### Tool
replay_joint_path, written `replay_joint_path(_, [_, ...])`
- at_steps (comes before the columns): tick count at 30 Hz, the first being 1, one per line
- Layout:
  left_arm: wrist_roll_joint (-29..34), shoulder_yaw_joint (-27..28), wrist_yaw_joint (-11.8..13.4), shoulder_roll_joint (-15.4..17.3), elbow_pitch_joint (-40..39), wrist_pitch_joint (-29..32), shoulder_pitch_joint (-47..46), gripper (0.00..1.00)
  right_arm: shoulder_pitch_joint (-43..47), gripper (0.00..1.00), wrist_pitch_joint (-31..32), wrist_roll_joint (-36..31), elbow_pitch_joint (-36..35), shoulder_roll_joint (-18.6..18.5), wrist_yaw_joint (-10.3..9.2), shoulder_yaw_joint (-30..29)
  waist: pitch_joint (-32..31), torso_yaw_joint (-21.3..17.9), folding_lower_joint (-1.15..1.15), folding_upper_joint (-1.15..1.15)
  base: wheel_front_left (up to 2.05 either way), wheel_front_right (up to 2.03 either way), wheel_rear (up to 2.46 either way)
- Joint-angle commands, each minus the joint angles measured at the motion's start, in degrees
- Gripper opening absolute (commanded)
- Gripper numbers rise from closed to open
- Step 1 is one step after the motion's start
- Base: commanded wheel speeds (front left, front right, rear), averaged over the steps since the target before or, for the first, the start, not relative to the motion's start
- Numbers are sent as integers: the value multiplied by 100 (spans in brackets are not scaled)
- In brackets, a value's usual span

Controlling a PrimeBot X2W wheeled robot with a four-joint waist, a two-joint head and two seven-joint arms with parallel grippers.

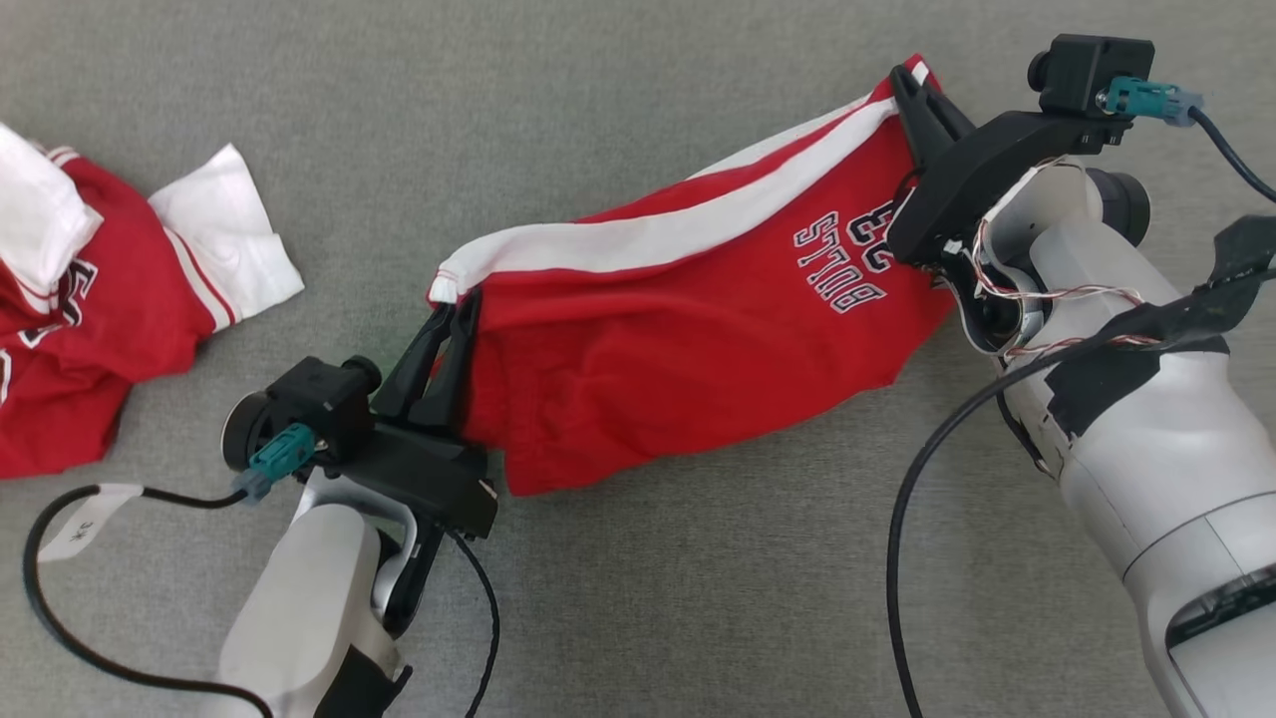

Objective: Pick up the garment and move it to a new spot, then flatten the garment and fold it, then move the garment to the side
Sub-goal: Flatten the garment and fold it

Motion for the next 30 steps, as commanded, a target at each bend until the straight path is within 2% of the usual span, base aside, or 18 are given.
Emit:
replay_joint_path(1, [14, -26, 24, -11, 36, -17, -78, 0, -107, 0, -79, 22, 144, 32, -2, 105, 188, 135, -1, -1, 0, 0, 0])
replay_joint_path(15, [-71, -97, 134, -34, 147, -17, -141, 0, -359, 0, -645, 262, 645, 66, -3, 674, 230, 134, -1, -1, 0, 0, 0])
replay_joint_path(16, [-84, -104, 136, -35, 148, -17, -140, 33, -382, 26, -670, 285, 684, 69, -3, 705, 225, 133, -1, -1, 0, 0, 0])
replay_joint_path(17, [-88, -108, 153, -35, 138, -17, -131, 83, -397, 56, -699, 320, 720, 74, -3, 728, 217, 131, -1, -1, 0, 0, 0])
replay_joint_path(18, [-88, -114, 177, -35, 149, -17, -109, 100, -387, 100, -711, 354, 754, 85, -3, 746, 198, 129, -1, -1, 0, 0, 0])
replay_joint_path(24, [-15, -41, 228, -33, 113, -17, 112, 100, -168, 100, -718, 608, 808, 51, -3, 921, -37, 93, -1, -1, 0, 0, 0])
replay_joint_path(30, [77, 113, 284, -33, -147, -17, 601, 100, 205, 100, -851, 834, 601, -139, -2, 1143, -419, 67, -1, -1, 0, 0, 0])
